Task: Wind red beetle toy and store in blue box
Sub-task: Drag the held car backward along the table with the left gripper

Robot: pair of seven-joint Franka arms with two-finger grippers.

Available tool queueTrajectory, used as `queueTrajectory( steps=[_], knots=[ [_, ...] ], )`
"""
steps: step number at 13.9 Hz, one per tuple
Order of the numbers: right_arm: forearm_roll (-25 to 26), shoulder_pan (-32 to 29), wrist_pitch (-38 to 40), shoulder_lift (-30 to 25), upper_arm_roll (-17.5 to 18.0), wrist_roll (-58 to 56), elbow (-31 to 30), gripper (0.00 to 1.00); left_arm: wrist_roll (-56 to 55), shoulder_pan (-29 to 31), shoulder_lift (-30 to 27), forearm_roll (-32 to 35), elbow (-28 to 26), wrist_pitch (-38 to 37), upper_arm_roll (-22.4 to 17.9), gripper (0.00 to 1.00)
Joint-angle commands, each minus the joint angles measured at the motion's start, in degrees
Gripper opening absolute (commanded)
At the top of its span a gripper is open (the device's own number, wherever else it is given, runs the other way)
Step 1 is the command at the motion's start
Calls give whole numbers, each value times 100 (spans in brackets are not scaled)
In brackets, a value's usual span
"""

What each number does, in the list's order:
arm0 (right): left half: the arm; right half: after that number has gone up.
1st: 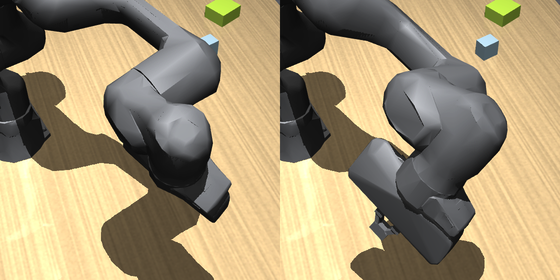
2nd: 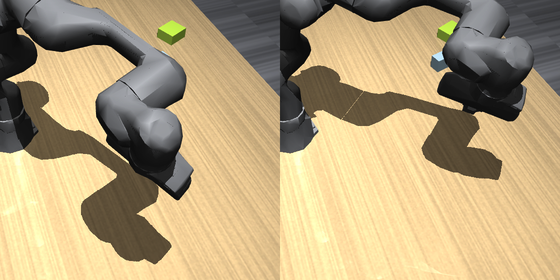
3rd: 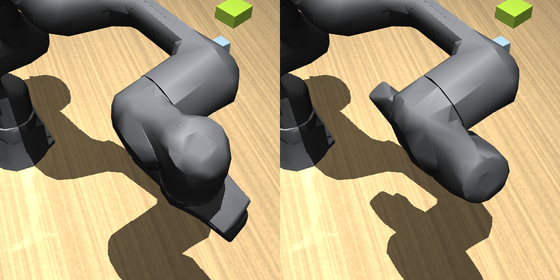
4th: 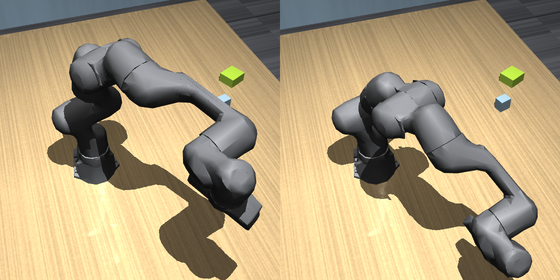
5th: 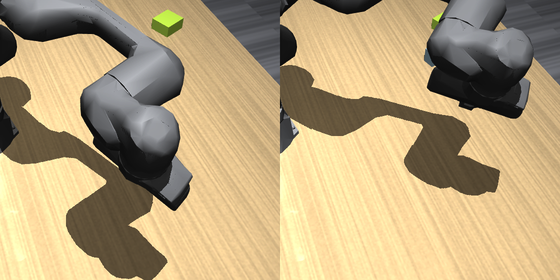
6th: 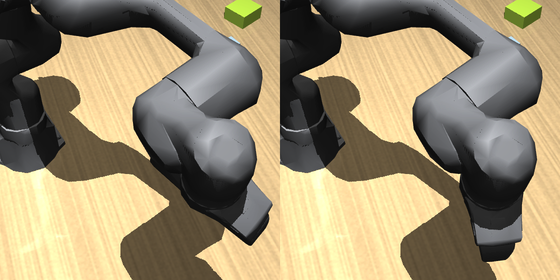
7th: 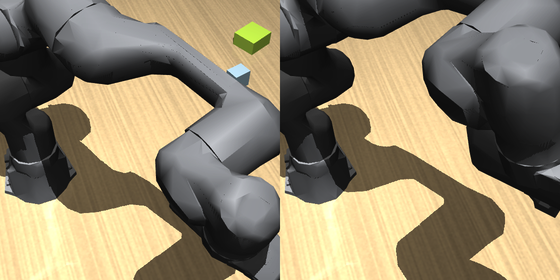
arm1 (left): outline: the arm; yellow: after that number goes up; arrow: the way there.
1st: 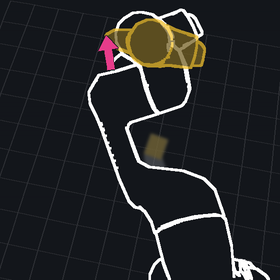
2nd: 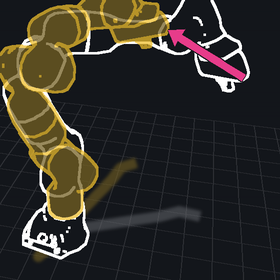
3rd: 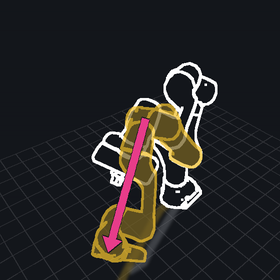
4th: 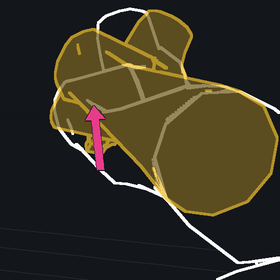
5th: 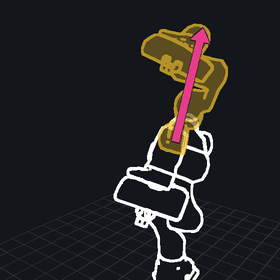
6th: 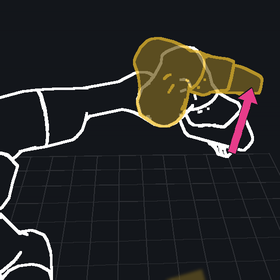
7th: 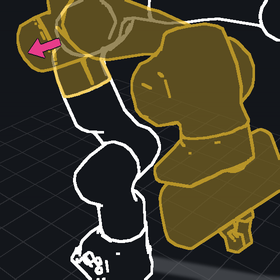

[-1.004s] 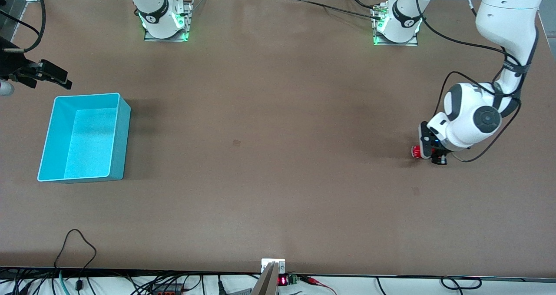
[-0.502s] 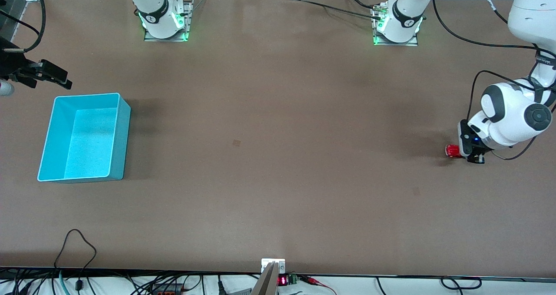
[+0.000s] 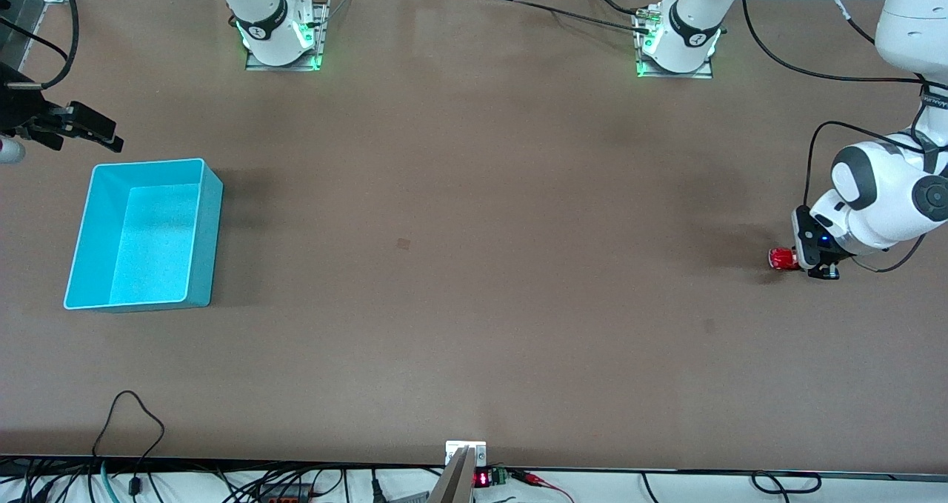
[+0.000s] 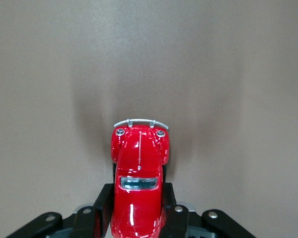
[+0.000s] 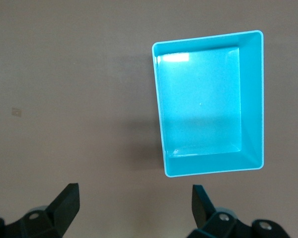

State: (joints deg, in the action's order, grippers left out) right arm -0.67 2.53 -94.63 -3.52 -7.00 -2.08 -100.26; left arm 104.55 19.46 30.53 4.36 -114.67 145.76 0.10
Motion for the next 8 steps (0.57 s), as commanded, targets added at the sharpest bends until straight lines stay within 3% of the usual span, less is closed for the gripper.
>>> queueTrajectory(
  steps=[1,2,3,4,8],
  knots=[
    [85,20,93,-26,14,15,42,100,-111,76,225,-49,156,-3,34,16],
    [85,20,93,-17,14,15,42,100,-58,58,234,-49,156,-4,34,20],
    [85,20,93,-17,14,15,51,100,-32,41,226,-40,156,5,34,51],
    [85,20,93,-17,14,15,42,100,3,58,225,-14,199,14,34,100],
    [85,20,93,-17,14,15,51,100,276,67,-116,-5,288,-222,156,100]
  ],
)
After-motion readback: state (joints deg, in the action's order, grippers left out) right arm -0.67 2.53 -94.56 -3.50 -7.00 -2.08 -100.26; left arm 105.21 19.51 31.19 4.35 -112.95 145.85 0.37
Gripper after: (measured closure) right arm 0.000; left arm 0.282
